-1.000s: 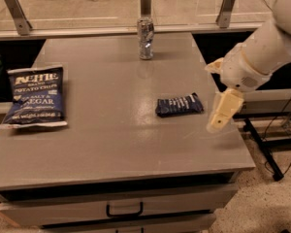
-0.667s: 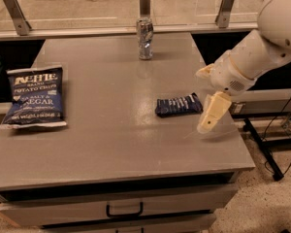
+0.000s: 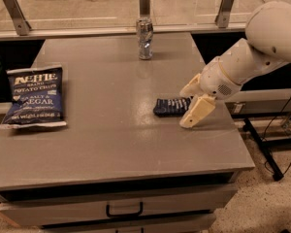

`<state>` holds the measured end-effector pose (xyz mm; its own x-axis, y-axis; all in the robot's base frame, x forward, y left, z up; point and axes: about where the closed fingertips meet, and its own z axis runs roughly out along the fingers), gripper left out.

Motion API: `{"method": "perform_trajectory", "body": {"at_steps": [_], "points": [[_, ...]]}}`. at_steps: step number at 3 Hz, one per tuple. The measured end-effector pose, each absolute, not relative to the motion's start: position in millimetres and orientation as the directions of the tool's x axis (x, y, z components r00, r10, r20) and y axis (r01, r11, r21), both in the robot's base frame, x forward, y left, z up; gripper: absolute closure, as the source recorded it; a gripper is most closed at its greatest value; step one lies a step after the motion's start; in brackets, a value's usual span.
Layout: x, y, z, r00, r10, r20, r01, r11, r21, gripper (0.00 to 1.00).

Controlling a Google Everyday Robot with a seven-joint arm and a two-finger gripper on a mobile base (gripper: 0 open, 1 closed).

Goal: Move rxbar blueberry near redbull can

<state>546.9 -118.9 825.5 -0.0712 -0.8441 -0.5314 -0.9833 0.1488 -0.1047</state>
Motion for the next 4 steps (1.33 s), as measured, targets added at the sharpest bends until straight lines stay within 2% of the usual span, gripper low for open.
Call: {"method": "perform_trajectory", "body": {"at_steps": [2, 3, 4], "points": [[546.1, -115.6, 830.7, -0.072, -0.84, -0.538, -0.984, 0.147, -0.099, 0.88], [539.7, -128.1, 862.7, -0.078, -0.836, -0.543, -0.976, 0.175, -0.129, 1.0], [545.6, -161.3, 922.1, -0.072, -0.835, -0.546, -0.942, 0.237, -0.239, 1.0]]}}
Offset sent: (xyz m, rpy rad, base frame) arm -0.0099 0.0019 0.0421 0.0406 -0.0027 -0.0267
